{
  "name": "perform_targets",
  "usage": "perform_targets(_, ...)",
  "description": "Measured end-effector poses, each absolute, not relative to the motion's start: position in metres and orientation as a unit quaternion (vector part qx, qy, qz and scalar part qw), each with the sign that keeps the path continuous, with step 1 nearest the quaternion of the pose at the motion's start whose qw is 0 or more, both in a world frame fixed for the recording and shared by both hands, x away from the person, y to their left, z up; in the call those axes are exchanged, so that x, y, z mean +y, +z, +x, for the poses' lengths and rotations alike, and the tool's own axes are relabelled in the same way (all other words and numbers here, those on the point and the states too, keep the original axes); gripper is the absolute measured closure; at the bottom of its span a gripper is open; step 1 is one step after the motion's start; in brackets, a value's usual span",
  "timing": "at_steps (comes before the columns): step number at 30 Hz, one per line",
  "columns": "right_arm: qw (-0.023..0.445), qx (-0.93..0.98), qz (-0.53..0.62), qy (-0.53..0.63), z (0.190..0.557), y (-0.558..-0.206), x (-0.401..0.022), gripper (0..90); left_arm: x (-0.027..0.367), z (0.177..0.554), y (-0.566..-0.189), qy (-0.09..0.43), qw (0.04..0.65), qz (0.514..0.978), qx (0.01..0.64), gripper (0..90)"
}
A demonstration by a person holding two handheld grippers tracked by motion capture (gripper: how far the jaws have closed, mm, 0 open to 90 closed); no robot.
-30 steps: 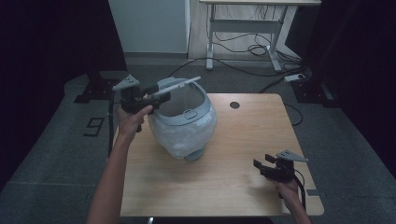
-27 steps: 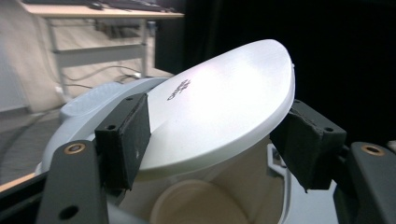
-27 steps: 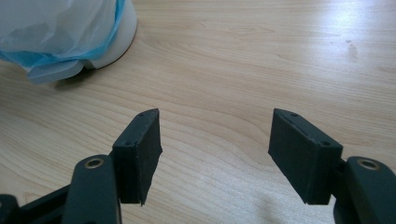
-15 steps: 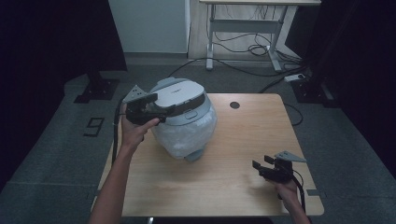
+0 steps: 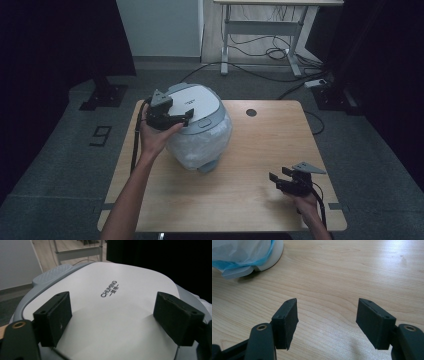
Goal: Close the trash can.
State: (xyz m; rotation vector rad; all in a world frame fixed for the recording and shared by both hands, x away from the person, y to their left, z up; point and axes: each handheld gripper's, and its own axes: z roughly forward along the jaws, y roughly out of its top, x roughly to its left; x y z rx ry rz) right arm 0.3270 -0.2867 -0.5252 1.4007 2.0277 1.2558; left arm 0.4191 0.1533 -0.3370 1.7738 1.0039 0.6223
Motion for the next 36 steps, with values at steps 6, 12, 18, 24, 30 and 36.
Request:
perform_targets(6,0.187,0.726,0.498,0.437,0.327,-0.528,-0.285,32.9,0.134,0.424,-0.330,0.255,0.459,0.742,0.417,16.5)
perform_targets(12,0.190,0.725,0.497,0.437,0.326,-0.527,-0.286,32.8,0.133,0.425,-0.329,0.249,0.457,0.745,0.416,16.5)
perform_targets(18,0.190,0.726,0.496,0.437,0.326,-0.527,-0.285,32.8,0.135,0.427,-0.329,0.256,0.453,0.738,0.430,16.5)
perform_targets(24,0.188,0.728,0.496,0.434,0.327,-0.528,-0.284,32.7,0.126,0.430,-0.325,0.269,0.435,0.742,0.434,16.6)
perform_targets(30,0.192,0.731,0.492,0.432,0.326,-0.528,-0.283,32.6,0.116,0.429,-0.319,0.287,0.405,0.753,0.432,18.5)
perform_targets(36,0.193,0.731,0.492,0.431,0.326,-0.528,-0.283,32.6,0.110,0.430,-0.320,0.274,0.401,0.762,0.428,21.7)
